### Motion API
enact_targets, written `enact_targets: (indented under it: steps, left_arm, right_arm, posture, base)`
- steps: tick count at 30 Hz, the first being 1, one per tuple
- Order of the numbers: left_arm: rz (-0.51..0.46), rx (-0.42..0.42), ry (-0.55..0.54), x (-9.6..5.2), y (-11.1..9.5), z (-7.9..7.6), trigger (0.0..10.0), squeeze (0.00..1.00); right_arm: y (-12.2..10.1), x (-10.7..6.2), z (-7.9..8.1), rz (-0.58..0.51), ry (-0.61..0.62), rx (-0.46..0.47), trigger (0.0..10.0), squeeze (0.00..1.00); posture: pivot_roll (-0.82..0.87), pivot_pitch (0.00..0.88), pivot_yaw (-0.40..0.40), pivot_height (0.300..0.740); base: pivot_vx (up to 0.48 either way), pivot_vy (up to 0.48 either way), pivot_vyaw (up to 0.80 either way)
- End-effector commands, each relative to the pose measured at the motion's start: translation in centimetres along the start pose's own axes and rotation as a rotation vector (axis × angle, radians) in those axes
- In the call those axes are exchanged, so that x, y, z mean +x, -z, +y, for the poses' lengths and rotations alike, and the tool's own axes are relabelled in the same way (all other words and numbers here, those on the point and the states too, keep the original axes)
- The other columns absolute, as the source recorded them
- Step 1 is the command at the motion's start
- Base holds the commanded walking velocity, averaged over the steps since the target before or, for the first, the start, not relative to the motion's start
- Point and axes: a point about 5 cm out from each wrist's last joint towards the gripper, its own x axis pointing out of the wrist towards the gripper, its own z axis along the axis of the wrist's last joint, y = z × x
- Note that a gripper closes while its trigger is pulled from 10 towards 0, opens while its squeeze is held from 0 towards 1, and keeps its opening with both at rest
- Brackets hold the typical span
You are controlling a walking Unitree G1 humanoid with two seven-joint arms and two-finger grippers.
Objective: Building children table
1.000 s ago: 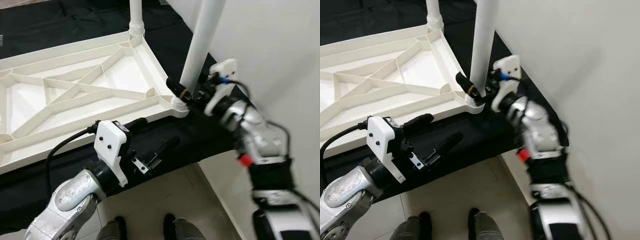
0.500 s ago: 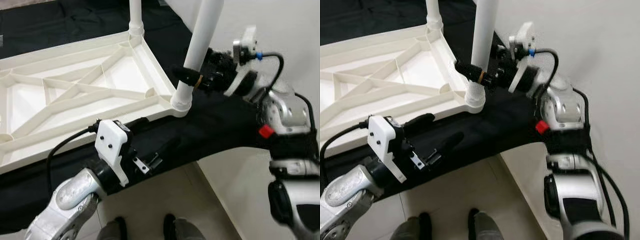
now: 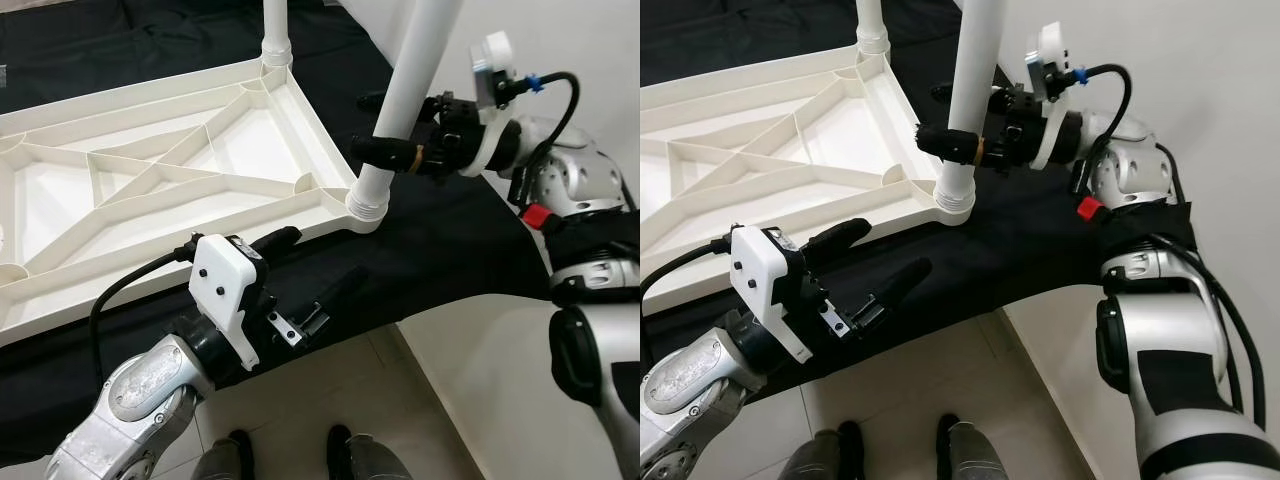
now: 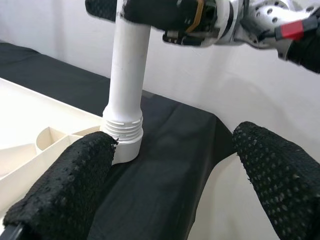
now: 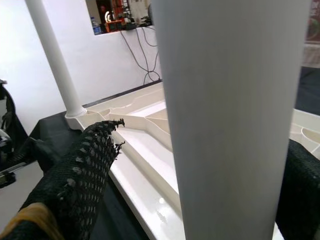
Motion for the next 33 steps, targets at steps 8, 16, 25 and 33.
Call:
enact_targets:
  steps: [8,16,25,33]
  left_arm:
    - [-0.001,-0.002,0.012,-0.1,-0.3,-0.2,10.0,0.0]
    - [-0.008,0.003,0.01,-0.1,-0.5,-0.2,10.0,0.0]
    - [-0.013,0.006,0.008,0.0,-0.6,-0.1,10.0,0.0]
    - [-0.023,-0.006,0.005,0.2,-0.5,0.1,10.0,0.0]
  right_arm:
    - [0.7,-0.7,-0.1,0.039,-0.038,0.018,6.9,0.0]
    - [1.8,-1.1,-0.3,0.05,0.008,0.029,0.0,0.0]
    - [3.6,-1.8,-1.1,0.102,0.239,0.015,0.0,0.0]
    - [12.6,-1.7,4.7,0.38,1.074,0.095,0.0,0.0]
  posture:
    - [0.08,0.29,-0.102,0.74]
    - [0.08,0.295,-0.103,0.74]
    - [0.07,0.287,-0.101,0.74]
    - [0.04,0.299,-0.091,0.74]
  base:
    - [0.0,0.0,0.0]
    - [0.0,0.0,0.0]
    - [0.0,0.0,0.0]
    - [0.0,0.0,0.0]
